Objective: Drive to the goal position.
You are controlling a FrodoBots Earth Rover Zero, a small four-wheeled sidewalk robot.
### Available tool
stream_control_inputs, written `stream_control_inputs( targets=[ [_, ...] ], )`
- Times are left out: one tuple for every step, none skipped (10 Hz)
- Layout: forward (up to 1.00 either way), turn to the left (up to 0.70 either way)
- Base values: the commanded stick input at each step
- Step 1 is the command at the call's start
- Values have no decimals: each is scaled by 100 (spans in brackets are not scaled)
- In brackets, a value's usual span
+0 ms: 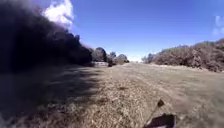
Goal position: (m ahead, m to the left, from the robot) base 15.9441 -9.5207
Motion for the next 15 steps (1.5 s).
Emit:
stream_control_inputs(
  targets=[
    [70,0],
    [70,0],
    [70,0],
    [70,0],
    [70,0],
    [70,0],
    [70,21],
    [70,5],
    [70,0],
    [70,0],
    [70,0],
    [70,0],
    [70,0],
    [70,0],
    [70,0]
  ],
)
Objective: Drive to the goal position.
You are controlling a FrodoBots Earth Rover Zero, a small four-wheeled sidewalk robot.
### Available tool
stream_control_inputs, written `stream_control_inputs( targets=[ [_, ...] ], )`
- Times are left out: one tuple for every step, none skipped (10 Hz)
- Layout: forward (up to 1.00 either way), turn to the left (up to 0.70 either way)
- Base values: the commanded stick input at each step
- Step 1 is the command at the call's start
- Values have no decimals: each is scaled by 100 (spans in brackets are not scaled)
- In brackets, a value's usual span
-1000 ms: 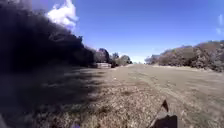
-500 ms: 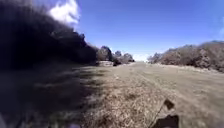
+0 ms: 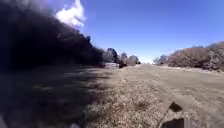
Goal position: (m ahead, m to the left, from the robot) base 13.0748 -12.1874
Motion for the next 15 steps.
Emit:
stream_control_inputs(
  targets=[
    [70,0],
    [70,0],
    [70,-35],
    [70,-35],
    [70,-35],
    [70,-35],
    [70,-35],
    [70,-35],
    [70,-35],
    [70,0],
    [70,0],
    [70,0],
    [70,0],
    [70,0],
    [70,0]
  ],
)
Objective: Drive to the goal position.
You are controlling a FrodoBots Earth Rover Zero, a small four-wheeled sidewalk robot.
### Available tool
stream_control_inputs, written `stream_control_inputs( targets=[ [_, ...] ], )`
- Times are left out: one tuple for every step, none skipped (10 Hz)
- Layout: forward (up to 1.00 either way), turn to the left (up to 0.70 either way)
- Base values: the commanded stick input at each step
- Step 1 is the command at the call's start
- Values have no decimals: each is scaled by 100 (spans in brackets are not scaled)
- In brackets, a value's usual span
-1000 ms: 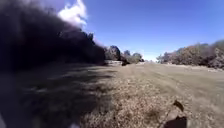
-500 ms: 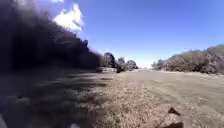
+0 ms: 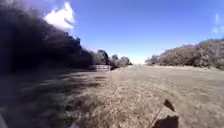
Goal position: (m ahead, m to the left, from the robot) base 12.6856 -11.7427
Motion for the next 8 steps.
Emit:
stream_control_inputs(
  targets=[
    [70,0],
    [70,0],
    [70,0],
    [70,0],
    [70,0],
    [70,0],
    [70,0],
    [70,0]
  ],
)
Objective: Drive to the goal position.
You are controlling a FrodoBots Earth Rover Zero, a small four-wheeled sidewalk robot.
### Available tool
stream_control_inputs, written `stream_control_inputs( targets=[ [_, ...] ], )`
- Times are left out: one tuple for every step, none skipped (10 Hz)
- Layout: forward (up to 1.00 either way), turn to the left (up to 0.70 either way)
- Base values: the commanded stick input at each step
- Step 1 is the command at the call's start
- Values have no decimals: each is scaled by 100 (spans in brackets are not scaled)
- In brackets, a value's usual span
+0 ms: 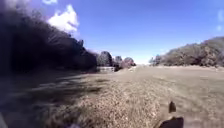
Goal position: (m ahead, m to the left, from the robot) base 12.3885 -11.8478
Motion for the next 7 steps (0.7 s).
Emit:
stream_control_inputs(
  targets=[
    [70,0],
    [70,0],
    [70,0],
    [70,0],
    [70,0],
    [70,0],
    [70,0]
  ],
)
